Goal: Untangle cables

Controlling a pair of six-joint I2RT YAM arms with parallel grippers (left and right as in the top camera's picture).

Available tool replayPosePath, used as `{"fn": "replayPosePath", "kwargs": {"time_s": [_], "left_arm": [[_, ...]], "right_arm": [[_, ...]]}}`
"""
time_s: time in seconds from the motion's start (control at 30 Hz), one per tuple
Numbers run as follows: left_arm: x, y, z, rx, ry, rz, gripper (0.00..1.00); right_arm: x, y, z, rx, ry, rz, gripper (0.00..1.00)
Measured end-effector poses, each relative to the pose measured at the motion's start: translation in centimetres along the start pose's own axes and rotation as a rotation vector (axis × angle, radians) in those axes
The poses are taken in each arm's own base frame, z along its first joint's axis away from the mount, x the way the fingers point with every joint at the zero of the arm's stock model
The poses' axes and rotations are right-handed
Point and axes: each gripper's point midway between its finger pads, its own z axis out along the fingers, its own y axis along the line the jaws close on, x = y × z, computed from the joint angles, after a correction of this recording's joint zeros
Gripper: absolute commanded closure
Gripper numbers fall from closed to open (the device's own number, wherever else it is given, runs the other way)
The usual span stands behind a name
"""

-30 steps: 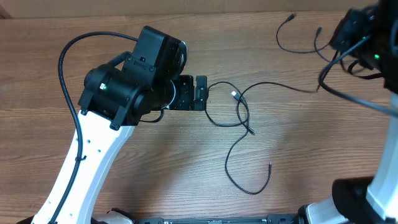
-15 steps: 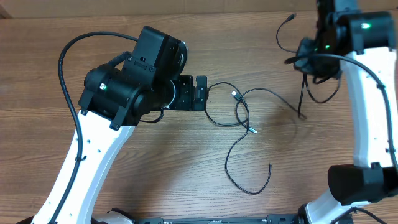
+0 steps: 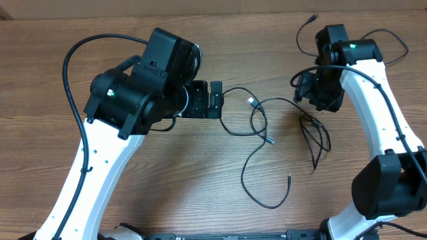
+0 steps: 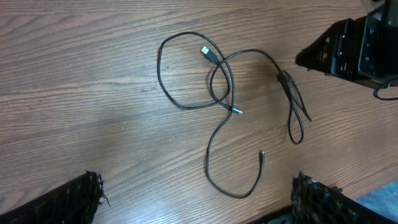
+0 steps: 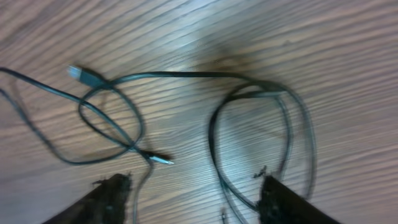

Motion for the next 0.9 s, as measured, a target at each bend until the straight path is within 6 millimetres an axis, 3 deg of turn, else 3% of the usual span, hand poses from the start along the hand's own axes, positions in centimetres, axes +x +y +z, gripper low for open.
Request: {"fn": "replayPosePath", "kwargs": {"time_s": [0.2,0.27,0.5,0.73,0.9], "left_arm": [[0.0,0.0,0.0,0.000,0.000,0.000,0.00],[0.0,0.0,0.0,0.000,0.000,0.000,0.00],[0.0,0.0,0.0,0.000,0.000,0.000,0.00],[0.0,0.0,0.0,0.000,0.000,0.000,0.00],[0.0,0.0,0.0,0.000,-0.001,0.000,0.00]], "right_arm": [[-0.2,2.3,-0.1,-0.122,0.002,-0.008,0.20],[-0.5,3.1,-0.2,-0.153,-0.011,-0.018,0.00],[-1.7,6.0,1.1,-0.189,-0.098,-0.020,0.02],[-1.6,5.5,4.9,-0.186,-0.100,0.141,0.12],[-2.0,5.6,5.7,-0.205,-0.113,0.244,0.11]]}}
